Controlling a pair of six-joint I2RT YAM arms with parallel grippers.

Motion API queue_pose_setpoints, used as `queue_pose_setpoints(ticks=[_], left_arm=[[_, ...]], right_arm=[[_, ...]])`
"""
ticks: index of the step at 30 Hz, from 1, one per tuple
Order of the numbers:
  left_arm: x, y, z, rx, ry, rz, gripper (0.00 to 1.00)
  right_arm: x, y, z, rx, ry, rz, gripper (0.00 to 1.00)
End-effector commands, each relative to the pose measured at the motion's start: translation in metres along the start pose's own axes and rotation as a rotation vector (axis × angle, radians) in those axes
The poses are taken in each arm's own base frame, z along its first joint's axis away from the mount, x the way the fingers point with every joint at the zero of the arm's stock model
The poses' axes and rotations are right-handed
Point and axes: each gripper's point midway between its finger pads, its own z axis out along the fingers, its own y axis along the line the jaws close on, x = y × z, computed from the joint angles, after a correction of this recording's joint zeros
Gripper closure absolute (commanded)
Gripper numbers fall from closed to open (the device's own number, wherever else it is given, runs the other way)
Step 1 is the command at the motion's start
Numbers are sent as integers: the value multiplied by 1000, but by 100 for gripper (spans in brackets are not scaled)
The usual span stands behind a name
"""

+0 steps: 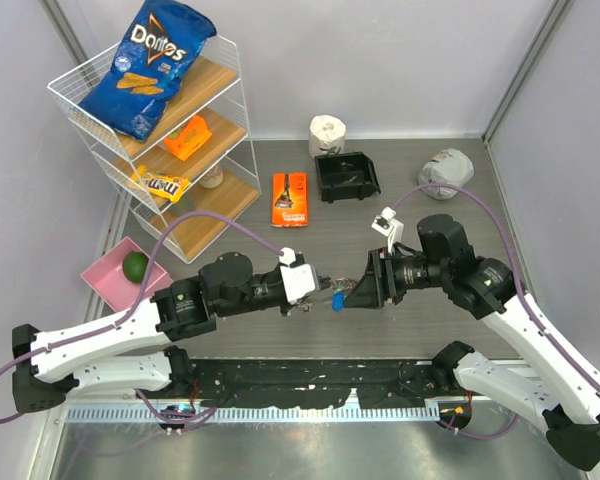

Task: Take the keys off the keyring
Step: Remove the key from the keyring.

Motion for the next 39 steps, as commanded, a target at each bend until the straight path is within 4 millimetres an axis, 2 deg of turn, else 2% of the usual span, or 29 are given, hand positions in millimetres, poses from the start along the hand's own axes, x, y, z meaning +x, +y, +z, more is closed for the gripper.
queue_pose_setpoints(ticks=[1,6,9,12,21,39], left_arm=[[-40,-3,-9,46,-113,-3,100],[-39,-12,-8,98,-92,-14,100],[-39,-15,-7,117,-93,-22,100],[-41,-16,-6,121,-103,-26,100],[-43,-18,-1,135,-98,-33,100],[-41,-13,6,120,-79,-10,100]], right_arm=[[-25,28,-24,-13,-103,-191,46],[-45,54,-42,-40,-175,-297,47],[-53,58,-40,-48,-181,-303,48],[-52,62,-35,-91,-153,-285,52],[-53,63,-26,-128,-143,-248,59],[-32,54,-6,-131,-58,-200,65]])
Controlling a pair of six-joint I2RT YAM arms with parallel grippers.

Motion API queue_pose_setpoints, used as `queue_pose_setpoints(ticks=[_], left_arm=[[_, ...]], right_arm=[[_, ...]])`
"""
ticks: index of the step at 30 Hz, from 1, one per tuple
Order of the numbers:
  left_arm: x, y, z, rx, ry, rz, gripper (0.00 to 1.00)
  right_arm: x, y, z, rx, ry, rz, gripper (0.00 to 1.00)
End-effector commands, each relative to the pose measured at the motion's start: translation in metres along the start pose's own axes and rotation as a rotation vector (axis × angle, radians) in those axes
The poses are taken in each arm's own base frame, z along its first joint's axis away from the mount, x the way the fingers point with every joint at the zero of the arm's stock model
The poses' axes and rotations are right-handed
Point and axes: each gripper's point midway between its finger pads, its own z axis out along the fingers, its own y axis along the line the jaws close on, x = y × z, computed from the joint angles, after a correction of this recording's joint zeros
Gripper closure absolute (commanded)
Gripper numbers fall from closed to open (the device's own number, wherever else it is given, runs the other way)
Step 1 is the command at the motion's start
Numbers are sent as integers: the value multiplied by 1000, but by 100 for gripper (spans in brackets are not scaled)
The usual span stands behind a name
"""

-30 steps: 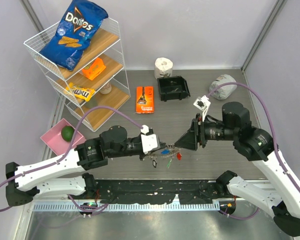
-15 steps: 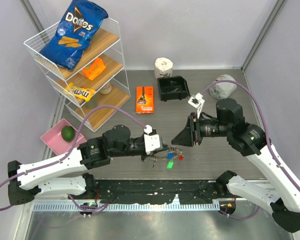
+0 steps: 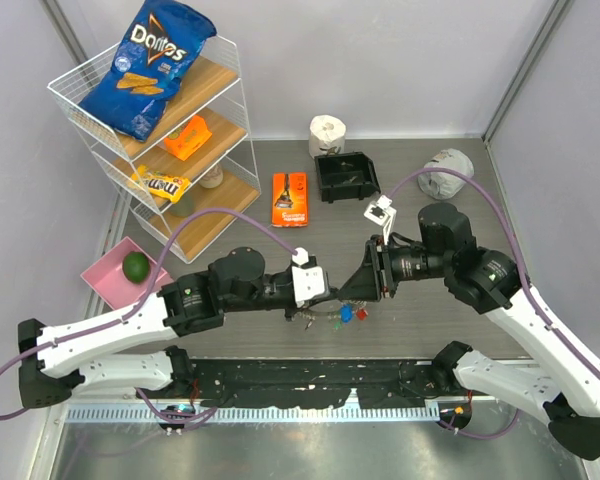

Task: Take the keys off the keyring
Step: Remove the key from the keyring.

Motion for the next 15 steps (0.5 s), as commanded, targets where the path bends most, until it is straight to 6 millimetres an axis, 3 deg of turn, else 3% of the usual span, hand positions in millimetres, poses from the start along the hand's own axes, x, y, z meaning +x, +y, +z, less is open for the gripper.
queue_pose_setpoints(ticks=[1,8,13,15], left_arm=[[-43,10,-4,-28,-116,36,100],[-44,11,-5,-32,-113,40,100],[-40,11,-4,-36,-110,40,100],[-38,13,-4,-46,-112,39,100]], right_arm=[[-4,4,5,-18,-10,-14,66],[-1,2,7,-10,4,-10,72],[-2,3,7,-11,2,4,92],[-4,4,8,-12,-8,17,95]])
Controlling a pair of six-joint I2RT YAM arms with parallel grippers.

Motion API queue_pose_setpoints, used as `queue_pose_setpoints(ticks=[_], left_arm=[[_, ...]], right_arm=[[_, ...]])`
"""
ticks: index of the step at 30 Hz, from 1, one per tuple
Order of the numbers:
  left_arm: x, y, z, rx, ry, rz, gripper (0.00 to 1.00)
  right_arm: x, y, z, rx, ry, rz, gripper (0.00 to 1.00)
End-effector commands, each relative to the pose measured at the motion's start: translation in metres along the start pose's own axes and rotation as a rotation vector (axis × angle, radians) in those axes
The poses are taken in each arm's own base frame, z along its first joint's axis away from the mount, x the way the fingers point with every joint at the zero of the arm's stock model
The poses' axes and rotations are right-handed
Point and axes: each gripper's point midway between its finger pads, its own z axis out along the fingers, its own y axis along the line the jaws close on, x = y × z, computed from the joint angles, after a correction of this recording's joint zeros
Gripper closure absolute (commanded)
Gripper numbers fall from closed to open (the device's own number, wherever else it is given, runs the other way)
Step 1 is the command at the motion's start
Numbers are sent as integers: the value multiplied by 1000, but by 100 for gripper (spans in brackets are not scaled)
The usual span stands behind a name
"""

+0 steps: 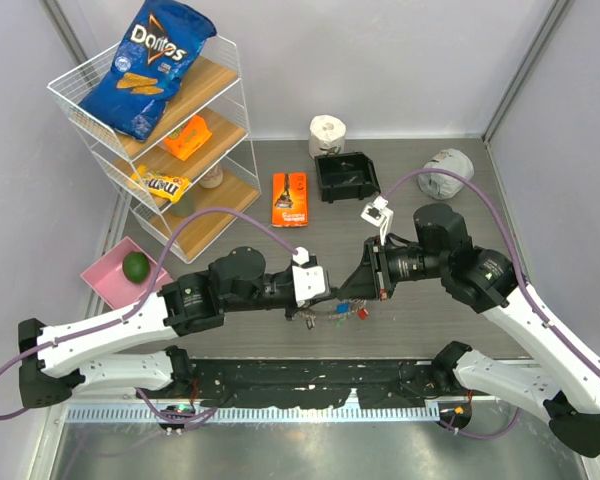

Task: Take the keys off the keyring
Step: Remove the key from the keyring.

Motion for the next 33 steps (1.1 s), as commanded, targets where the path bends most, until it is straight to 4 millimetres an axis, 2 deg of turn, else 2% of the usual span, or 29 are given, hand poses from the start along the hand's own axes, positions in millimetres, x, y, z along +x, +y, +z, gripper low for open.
queue_pose_setpoints(ticks=[1,4,8,11,16,19,22,25,29,31,33], left_arm=[[-35,13,-4,-51,-116,38,98],[-28,14,-3,-65,-114,22,82],[-17,26,-6,-115,-103,-36,48],[-11,37,-15,-152,-94,-103,34],[-9,45,-34,-208,-91,-122,28],[-4,48,-45,-245,-72,-114,27],[-7,46,-52,-246,-89,-112,27],[-10,40,-53,-218,-113,-114,28],[-10,37,-53,-205,-114,-110,30],[-11,34,-53,-184,-121,-96,31],[-12,32,-52,-171,-127,-91,31]], right_arm=[[-11,7,2,-22,-44,1,95],[-14,7,3,-22,-62,36,95],[-22,1,3,22,-112,72,95],[-28,-6,4,54,-160,112,95],[-44,-14,1,85,-294,232,95],[-54,-16,-4,106,-371,321,95],[-65,-28,-10,164,-462,425,95],[-67,-43,-13,213,-528,661,95],[-72,-48,-11,209,-571,836,95],[-67,-52,-8,231,-552,930,95],[-69,-47,-7,204,-542,1020,95]])
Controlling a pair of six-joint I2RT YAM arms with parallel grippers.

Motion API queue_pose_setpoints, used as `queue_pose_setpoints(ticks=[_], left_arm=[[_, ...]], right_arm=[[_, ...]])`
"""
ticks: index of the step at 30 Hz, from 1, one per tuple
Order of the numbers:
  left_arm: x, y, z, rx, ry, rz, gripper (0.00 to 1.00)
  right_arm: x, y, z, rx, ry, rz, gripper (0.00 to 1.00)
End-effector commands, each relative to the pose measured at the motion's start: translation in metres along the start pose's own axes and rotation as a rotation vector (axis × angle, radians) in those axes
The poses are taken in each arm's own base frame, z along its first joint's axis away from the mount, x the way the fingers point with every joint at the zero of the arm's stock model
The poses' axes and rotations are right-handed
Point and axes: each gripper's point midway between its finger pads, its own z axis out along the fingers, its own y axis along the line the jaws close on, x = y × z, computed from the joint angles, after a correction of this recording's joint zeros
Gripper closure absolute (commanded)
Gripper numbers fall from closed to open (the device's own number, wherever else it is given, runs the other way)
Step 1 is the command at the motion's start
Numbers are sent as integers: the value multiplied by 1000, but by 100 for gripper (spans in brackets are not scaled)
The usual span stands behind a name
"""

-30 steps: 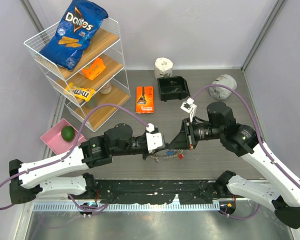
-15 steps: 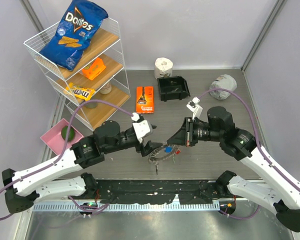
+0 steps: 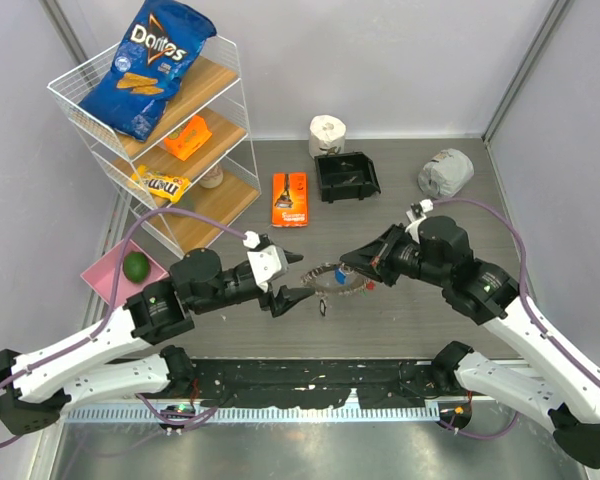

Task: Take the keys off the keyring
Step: Remove the key from the keyring.

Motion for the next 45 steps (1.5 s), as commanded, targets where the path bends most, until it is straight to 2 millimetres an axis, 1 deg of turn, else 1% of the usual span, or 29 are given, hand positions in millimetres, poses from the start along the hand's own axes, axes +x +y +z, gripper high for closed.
queue_pose_setpoints(ticks=[1,2,3,4,5,7,9,12,16,19,21,24,26,29,31,33,34,35,40,45], left_arm=[[-8,-6,0,38,-40,10,32],[-7,-7,1,45,-41,12,32],[-8,-8,4,50,-48,11,33],[-6,-10,6,63,-49,10,34],[-7,-12,9,77,-59,15,35],[-8,-14,16,93,-82,33,36],[-13,-12,22,95,-118,66,36],[-23,-11,31,102,-156,124,35],[-24,-8,52,113,-151,163,28],[-23,-6,65,110,-150,169,26],[-24,-3,71,101,-154,168,26],[-23,-1,77,95,-139,171,30],[-22,2,80,84,-122,172,37],[-17,8,81,61,-86,175,53],[-14,12,82,44,-61,188,61],[-8,16,83,22,-32,197,81],[-6,18,84,19,-20,208,92],[-3,18,85,19,-3,210,100],[5,20,86,15,26,203,100],[24,17,87,44,58,178,100]], right_arm=[[-8,21,-1,-25,-28,279,95],[-11,28,-4,-59,-36,328,95],[-12,25,-4,-61,-47,352,95],[-20,30,-11,-96,-92,399,95],[-21,31,-18,-121,-111,413,95],[-32,29,-23,-143,-169,497,95],[-31,31,-24,-169,-162,529,95],[-27,34,-23,-173,-138,530,95],[-22,39,-20,-176,-107,516,95],[-21,42,-21,-185,-99,508,95],[-20,42,-22,-187,-94,505,95],[-19,40,-21,-187,-93,508,95],[-19,40,-21,-192,-89,507,95],[-18,42,-22,-199,-86,507,95],[-17,41,-22,-201,-81,508,95],[-17,42,-22,-201,-78,508,95],[-17,42,-22,-202,-76,508,95],[-17,43,-23,-205,-78,509,95],[-17,46,-25,-216,-76,513,95],[-20,53,-31,-237,-88,511,95]])
